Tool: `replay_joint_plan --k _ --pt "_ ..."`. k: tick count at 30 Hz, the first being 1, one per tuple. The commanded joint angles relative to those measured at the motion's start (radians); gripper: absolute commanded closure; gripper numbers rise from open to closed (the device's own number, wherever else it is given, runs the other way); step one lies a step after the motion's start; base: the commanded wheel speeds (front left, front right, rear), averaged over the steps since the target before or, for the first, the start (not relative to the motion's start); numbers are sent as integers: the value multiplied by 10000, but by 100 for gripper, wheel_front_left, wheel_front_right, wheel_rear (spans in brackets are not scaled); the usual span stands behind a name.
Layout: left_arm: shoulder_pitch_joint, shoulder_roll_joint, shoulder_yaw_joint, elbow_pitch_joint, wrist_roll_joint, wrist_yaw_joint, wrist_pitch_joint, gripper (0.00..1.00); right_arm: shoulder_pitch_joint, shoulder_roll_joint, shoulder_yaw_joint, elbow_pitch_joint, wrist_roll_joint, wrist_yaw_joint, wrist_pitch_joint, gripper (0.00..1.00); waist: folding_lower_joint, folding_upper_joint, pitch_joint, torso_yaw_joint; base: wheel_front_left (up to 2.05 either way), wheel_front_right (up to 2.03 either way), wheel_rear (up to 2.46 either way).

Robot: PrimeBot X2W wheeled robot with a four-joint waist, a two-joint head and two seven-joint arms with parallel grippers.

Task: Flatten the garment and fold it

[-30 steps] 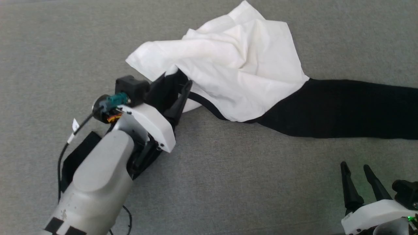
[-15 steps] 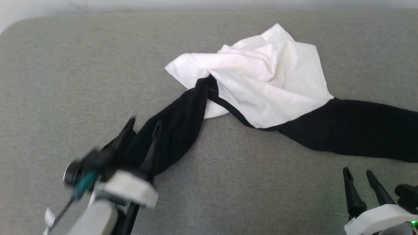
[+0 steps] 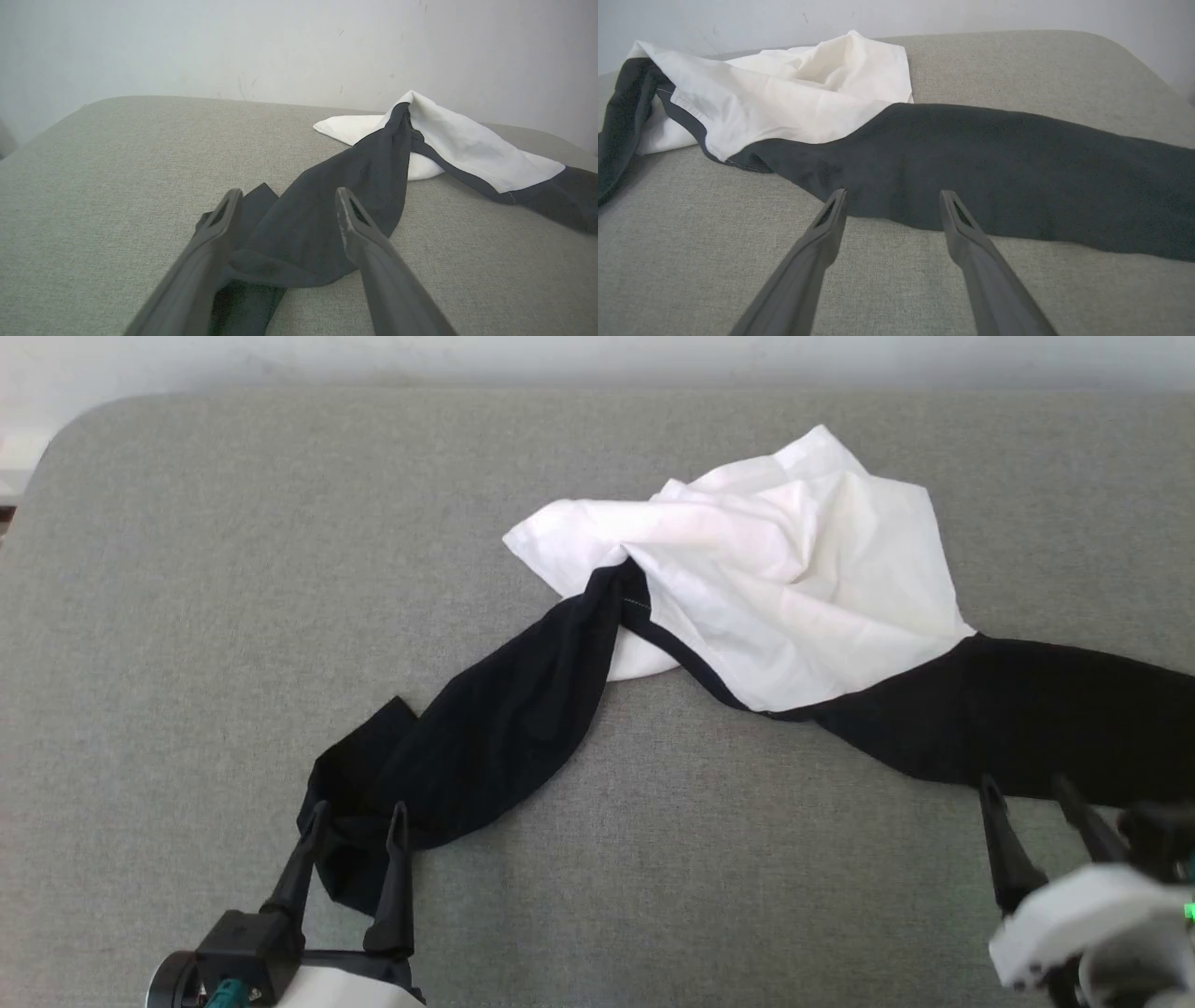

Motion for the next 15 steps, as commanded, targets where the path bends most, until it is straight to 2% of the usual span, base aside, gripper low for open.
replay_joint_plan --k 1,6,10,15 --pt "-3 -51 80 -40 80 -72 -46 0 -229 20 17 -123 -113 -7 169 0 1 0 87 58 0 0 0" --pt "-52 -280 310 71 383 -380 -46 0 -1178 -22 89 -374 -614 -7 2330 0 1 0 306 179 0 0 0" --pt "-138 -431 359 212 581 -608 -46 0 -1894 -620 289 71 -381 -7 4270 0 1 0 513 354 0 0 0" --pt "-329 -617 392 387 699 -881 -47 0 -2798 -1244 689 812 0 -7 5448 0 1 0 810 647 0 0 0"
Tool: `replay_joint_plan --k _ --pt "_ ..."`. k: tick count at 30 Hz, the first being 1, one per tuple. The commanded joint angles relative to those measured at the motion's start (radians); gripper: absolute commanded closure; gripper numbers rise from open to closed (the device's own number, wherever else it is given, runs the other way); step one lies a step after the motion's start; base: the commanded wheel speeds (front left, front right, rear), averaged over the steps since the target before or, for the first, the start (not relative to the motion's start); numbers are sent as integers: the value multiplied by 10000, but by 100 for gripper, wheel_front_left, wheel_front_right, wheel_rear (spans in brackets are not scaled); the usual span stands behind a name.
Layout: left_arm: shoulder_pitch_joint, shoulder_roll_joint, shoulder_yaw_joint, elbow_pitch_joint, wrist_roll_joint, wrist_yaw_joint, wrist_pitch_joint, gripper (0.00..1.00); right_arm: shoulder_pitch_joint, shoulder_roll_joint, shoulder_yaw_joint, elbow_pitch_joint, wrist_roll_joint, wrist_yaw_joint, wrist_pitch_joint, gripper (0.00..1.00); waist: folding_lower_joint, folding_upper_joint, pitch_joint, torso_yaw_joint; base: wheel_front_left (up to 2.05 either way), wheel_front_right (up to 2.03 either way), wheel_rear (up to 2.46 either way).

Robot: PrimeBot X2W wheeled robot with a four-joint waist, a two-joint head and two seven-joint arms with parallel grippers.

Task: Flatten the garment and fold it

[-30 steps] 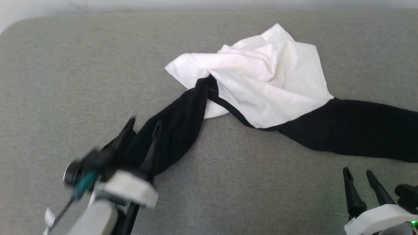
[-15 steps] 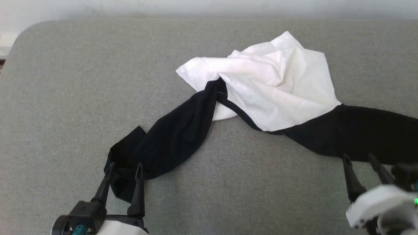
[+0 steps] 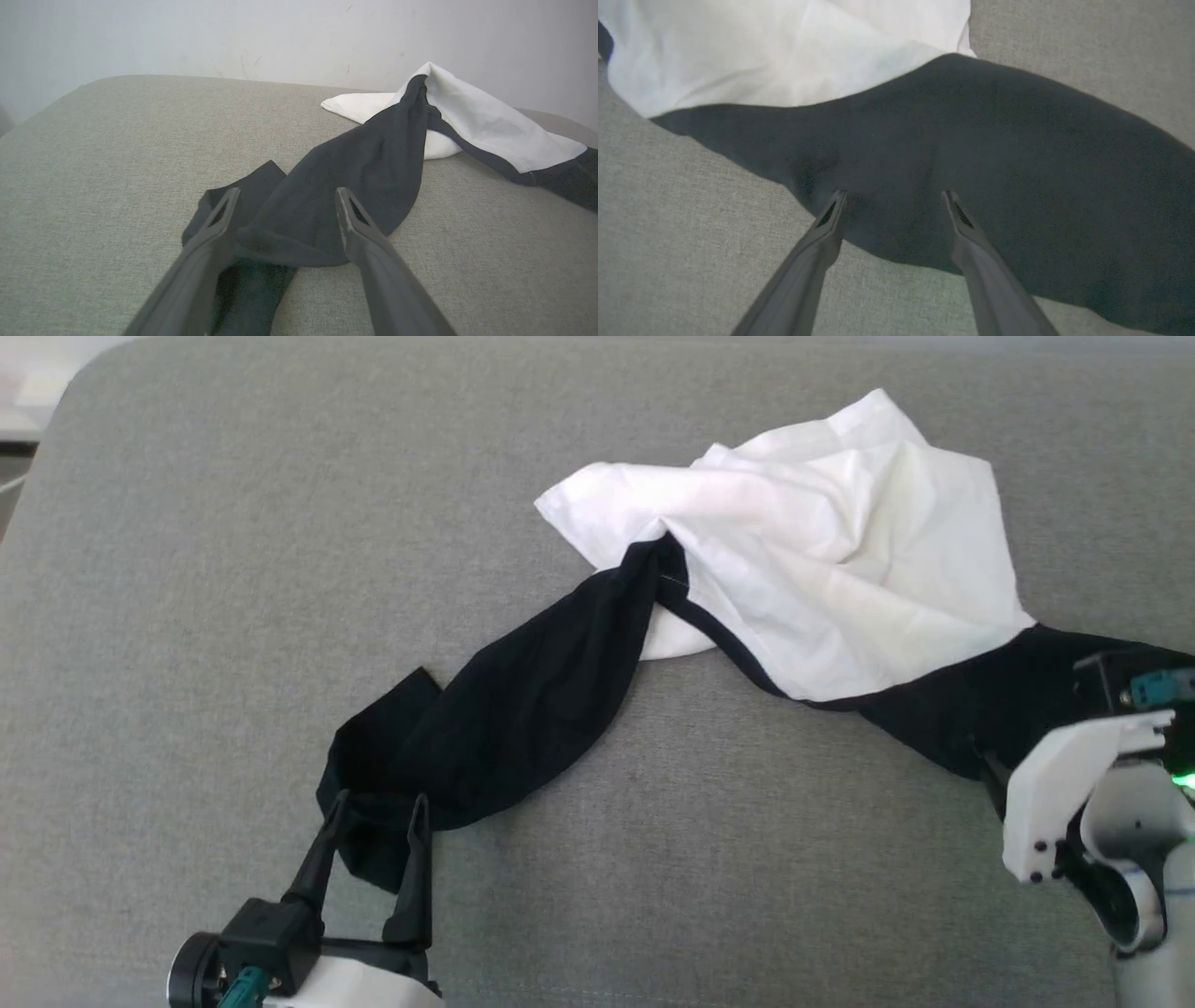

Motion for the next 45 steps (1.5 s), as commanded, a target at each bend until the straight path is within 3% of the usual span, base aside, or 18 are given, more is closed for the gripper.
replay_joint_plan --k 1,7,8,9,13,17,25,29,30,31,32,38,45 --pt "-150 -57 18 45 61 -81 -47 0 -211 -7 46 164 64 -7 76 0 -1 0 210 204 0 0 0" --pt "-421 -218 79 233 103 -384 -47 0 -850 16 73 1796 22 -7 867 2 -1 0 459 515 0 0 0" --pt "-438 -227 105 269 114 -412 -47 0 -935 10 88 1932 -41 -7 881 60 -1 0 459 532 0 0 0" --pt "-450 -241 141 301 123 -430 -47 0 -1031 -7 111 1981 -111 -7 776 100 -1 0 437 536 0 0 0" --pt "-300 -292 265 451 127 -481 -47 0 -1179 86 95 1894 183 -7 839 100 -1 0 93 347 0 0 0" --pt "-67 -440 266 549 47 -603 -47 0 -761 -388 -198 1302 597 -7 1427 100 -1 0 -401 129 0 0 0" --pt "436 -691 198 863 -97 -805 -47 0 1650 -1122 -2109 -159 1287 -7 3266 100 -1 0 -1050 -14 0 0 0" --pt "538 -745 164 994 -187 -900 -47 0 2592 -1225 -2821 -332 1113 -7 3222 100 -1 0 -1207 55 0 0 0" --pt "556 -739 160 1029 -212 -923 -47 0 2668 -1189 -2928 -299 987 -7 3029 83 -1 0 -1252 70 0 0 0" --pt "573 -717 144 1066 -216 -942 -47 0 2668 -1085 -3073 -232 844 -7 2737 30 -1 0 -1289 84 0 0 0" --pt "585 -695 135 1091 -221 -953 -43 0 2621 -933 -3184 -110 733 -7 2445 0 -1 0 -1325 98 0 0 0" --pt "679 -577 145 1068 -244 -908 16 0 2040 -637 -2571 -159 796 -7 1404 0 -1 0 -1469 144 0 0 0" --pt "550 -715 -24 1077 -286 -934 12 0 676 -588 -1256 -1397 1515 -7 1597 0 -1 0 -1277 451 0 0 0"
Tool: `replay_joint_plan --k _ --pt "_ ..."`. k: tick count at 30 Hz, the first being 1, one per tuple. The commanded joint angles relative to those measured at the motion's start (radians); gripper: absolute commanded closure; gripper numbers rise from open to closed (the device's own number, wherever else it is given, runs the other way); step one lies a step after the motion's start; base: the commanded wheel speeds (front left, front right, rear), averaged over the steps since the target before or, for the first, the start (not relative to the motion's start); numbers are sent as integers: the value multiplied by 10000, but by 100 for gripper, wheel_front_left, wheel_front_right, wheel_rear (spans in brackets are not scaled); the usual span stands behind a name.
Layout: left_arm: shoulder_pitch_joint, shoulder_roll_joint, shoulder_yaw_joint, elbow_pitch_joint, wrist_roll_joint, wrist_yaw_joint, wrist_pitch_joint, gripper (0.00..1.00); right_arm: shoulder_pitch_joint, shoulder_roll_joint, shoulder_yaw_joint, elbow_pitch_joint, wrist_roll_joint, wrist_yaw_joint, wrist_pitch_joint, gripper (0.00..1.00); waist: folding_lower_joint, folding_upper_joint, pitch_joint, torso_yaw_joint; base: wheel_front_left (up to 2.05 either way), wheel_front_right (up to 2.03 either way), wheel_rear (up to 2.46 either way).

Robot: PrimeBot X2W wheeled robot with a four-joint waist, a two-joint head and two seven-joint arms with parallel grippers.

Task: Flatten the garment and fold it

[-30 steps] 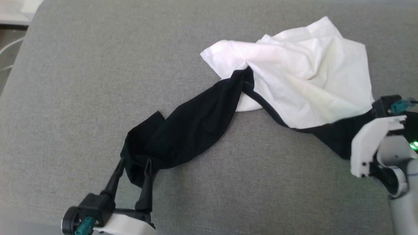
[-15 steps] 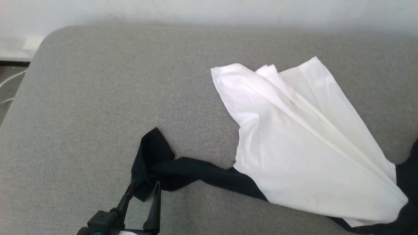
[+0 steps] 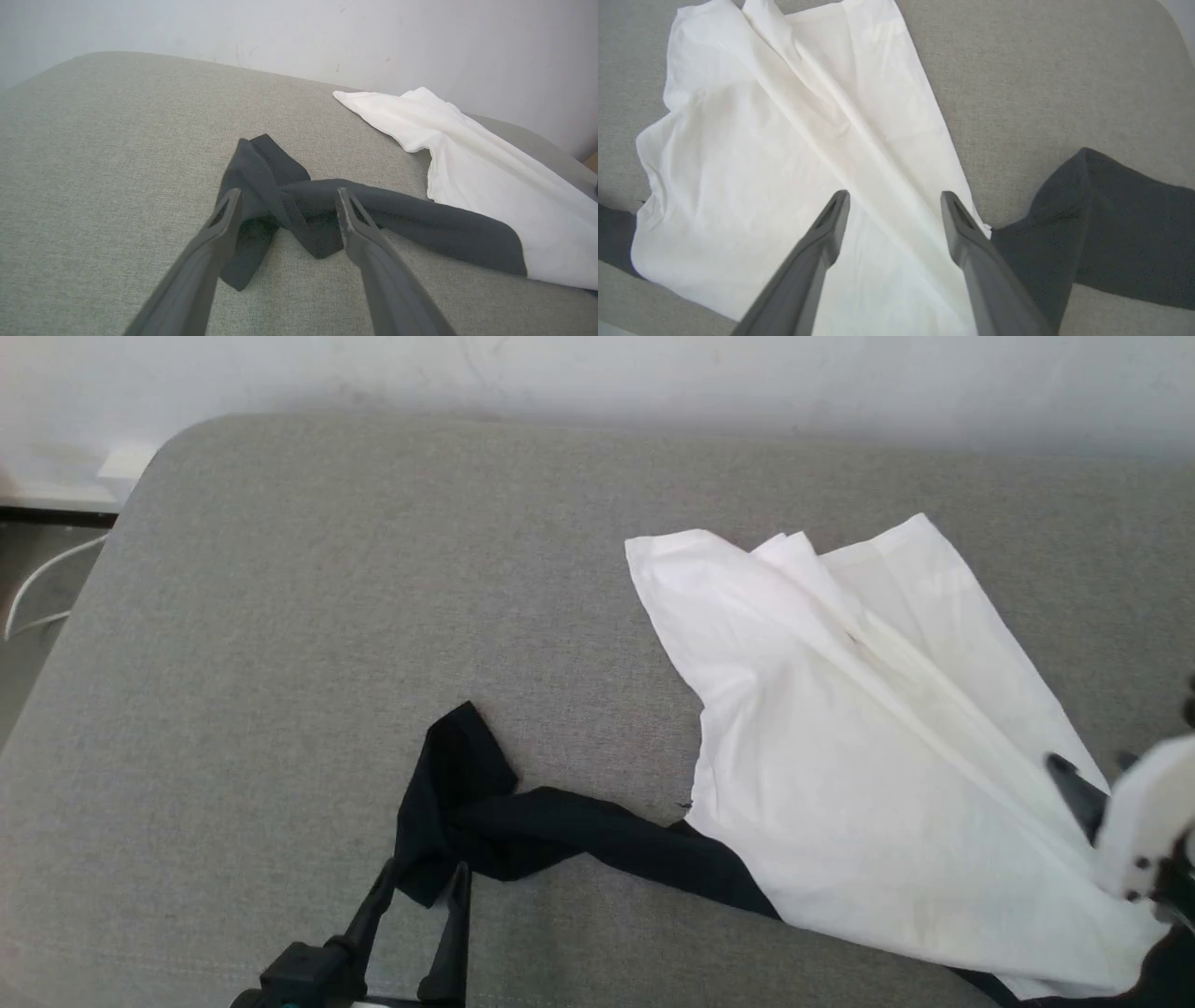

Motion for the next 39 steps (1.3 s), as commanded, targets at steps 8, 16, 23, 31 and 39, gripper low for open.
replay_joint_plan --k 8,16,23,31,39 --pt "-305 -158 -137 208 -90 -91 -24 0 -1629 -35 2607 607 328 -7 875 0 1 0 381 678 0 0 0" --pt "-641 -337 -258 363 -70 -222 -46 0 -3111 -78 4221 2741 133 -7 1806 0 1 0 843 1335 0 0 0" --pt "-956 -453 -365 474 12 -366 -56 0 -3538 105 4449 4626 -735 -7 1465 33 1 0 1192 1775 0 0 0" --pt "-980 -639 -327 579 -18 -458 -60 0 -4462 -10 4668 5013 -594 -7 559 100 1 0 1145 1863 0 0 0" --pt "-1215 -921 -562 750 -55 -743 -61 0 -6569 -197 4932 5168 -648 -7 -178 100 1 0 1658 2487 0 0 0"
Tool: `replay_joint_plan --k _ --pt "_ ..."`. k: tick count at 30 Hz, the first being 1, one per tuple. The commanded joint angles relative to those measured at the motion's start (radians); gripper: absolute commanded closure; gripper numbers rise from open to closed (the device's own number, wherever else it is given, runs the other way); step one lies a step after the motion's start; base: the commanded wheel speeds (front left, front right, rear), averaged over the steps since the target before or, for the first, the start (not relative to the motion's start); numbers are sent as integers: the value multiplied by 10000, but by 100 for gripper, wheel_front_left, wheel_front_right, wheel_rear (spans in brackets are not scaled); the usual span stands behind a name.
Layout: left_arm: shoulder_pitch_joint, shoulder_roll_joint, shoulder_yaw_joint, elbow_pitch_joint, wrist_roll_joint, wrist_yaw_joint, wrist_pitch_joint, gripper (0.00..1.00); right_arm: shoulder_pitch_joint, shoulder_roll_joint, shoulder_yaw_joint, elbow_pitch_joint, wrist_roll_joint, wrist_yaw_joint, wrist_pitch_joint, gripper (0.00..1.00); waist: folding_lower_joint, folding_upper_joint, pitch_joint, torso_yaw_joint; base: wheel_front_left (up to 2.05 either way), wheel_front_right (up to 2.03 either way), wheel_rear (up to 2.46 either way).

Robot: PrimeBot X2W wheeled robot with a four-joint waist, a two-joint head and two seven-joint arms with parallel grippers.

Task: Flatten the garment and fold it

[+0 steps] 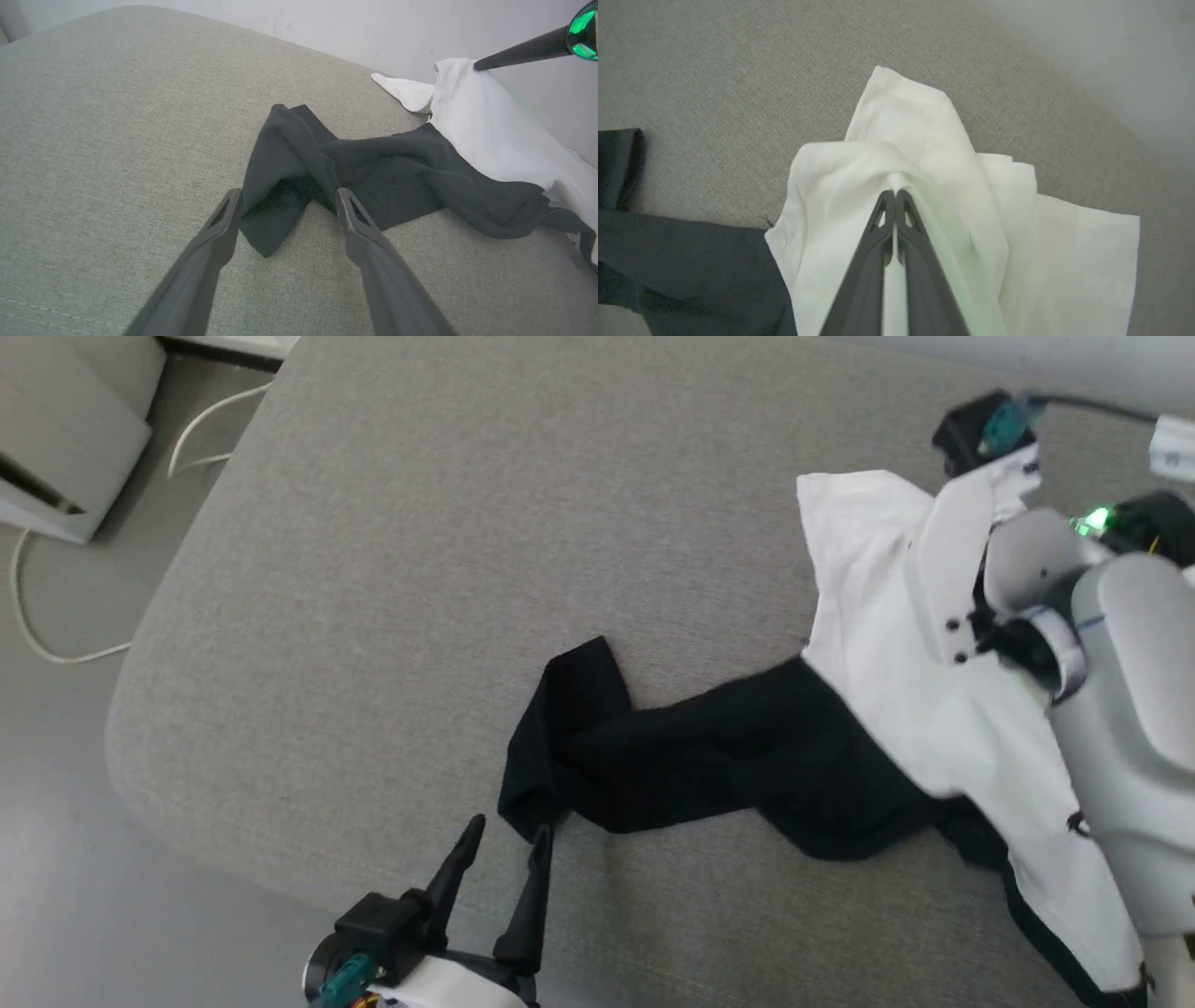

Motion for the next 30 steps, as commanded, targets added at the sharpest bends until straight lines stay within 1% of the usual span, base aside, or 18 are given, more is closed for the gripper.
replay_joint_plan --k 1,2,3,5,6,7,9,12,16,19,21,24,27,30 --pt "-239 -98 -86 114 -13 -131 -46 0 -378 -24 -14 282 -112 -7 -186 100 -1 0 341 508 0 0 0" --pt "-273 -131 -146 183 -11 -165 -46 0 -542 -48 -9 482 -232 -7 -298 100 -1 0 407 668 0 0 0" --pt "-312 -159 -218 254 1 -202 -46 0 -679 -99 -12 702 -389 -7 -465 93 -1 0 478 849 0 0 0" --pt "-395 -210 -328 379 4 -270 -46 0 -817 -184 -127 1276 -786 -7 -848 70 -1 0 558 1171 0 0 0" --pt "-426 -232 -374 435 -4 -301 -46 0 -825 -204 -209 1582 -1008 -7 -1087 54 -1 0 564 1310 0 0 0" --pt "-452 -251 -428 489 -6 -333 -46 0 -799 -205 -310 1889 -1217 -7 -1363 0 -1 0 555 1438 0 0 0" --pt "-504 -281 -492 564 5 -370 -47 0 -727 -107 -532 2490 -1504 -7 -1839 0 -1 0 588 1589 0 0 0" --pt "-596 -315 -459 583 25 -385 -47 0 -743 196 -877 3156 -1692 -7 -2436 0 -1 0 591 1552 0 0 0" --pt "-630 -336 -312 462 82 -394 -47 0 -867 520 -1041 3473 -1512 -7 -3148 0 -1 0 350 1116 0 0 0" --pt "-469 -304 -170 356 161 -386 -47 0 -702 631 -1082 3266 -1121 -7 -3611 0 -1 0 -46 620 0 0 0" --pt "-324 -244 -73 271 195 -369 -47 0 -411 664 -1179 2882 -806 -7 -3800 0 -1 0 -302 255 0 0 0" --pt "-72 -103 34 138 256 -312 -47 0 432 605 -1466 1884 -339 -7 -3935 0 -1 0 -702 -298 0 0 0" --pt "196 56 149 -30 283 -210 -46 0 1783 601 -2180 463 13 -7 -3848 0 -1 0 -1054 -837 0 0 0" --pt "470 233 297 -227 266 -85 -31 0 3479 827 -3002 -1327 82 -7 -3652 0 -1 0 -1331 -1365 0 0 0"
